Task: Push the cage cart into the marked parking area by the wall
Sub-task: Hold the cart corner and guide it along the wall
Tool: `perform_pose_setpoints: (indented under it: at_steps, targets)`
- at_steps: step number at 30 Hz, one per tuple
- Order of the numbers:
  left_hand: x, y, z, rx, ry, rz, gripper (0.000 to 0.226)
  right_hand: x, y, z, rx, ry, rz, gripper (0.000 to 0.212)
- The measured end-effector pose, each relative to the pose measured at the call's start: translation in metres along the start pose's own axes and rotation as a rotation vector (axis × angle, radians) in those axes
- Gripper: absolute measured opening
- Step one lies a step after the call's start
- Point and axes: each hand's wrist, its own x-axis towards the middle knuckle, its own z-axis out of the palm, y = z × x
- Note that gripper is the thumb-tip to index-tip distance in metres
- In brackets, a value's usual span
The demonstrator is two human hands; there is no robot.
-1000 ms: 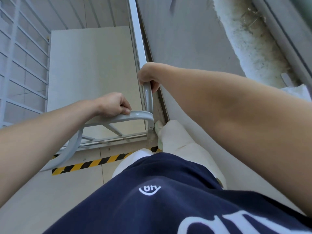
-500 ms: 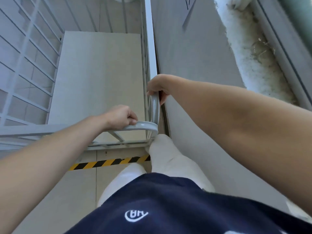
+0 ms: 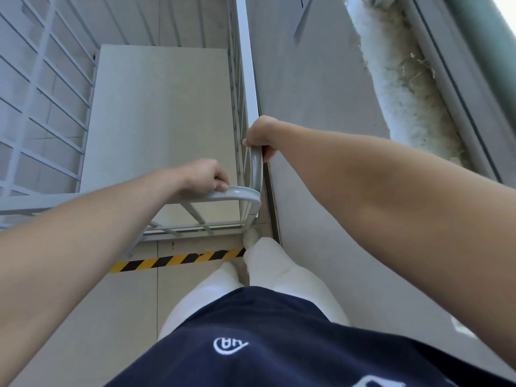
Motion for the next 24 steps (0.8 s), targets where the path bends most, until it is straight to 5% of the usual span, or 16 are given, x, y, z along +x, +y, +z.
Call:
perform_pose_setpoints:
  at_steps: [5, 8, 14, 24]
  targets:
    - [0.002, 0.003, -0.009, 0.018, -0.076, -0.023, 0.021, -0.001, -0.003, 0.000, -0.076, -0.027, 0.008, 0.021]
    - [0.003, 0.006, -0.012, 0.030, -0.106, -0.052, 0.024, -0.005, -0.008, 0.002, -0.257, -0.080, 0.099, 0.044]
    - [-0.001, 0.010, -0.016, 0.008, -0.141, -0.119, 0.027, -0.005, -0.016, -0.001, -0.478, -0.165, 0.131, 0.056]
    - [-0.003, 0.002, -0.014, -0.001, -0.106, -0.095, 0.028, 0.007, -0.021, 0.004, -0.420, -0.165, 0.166, 0.055]
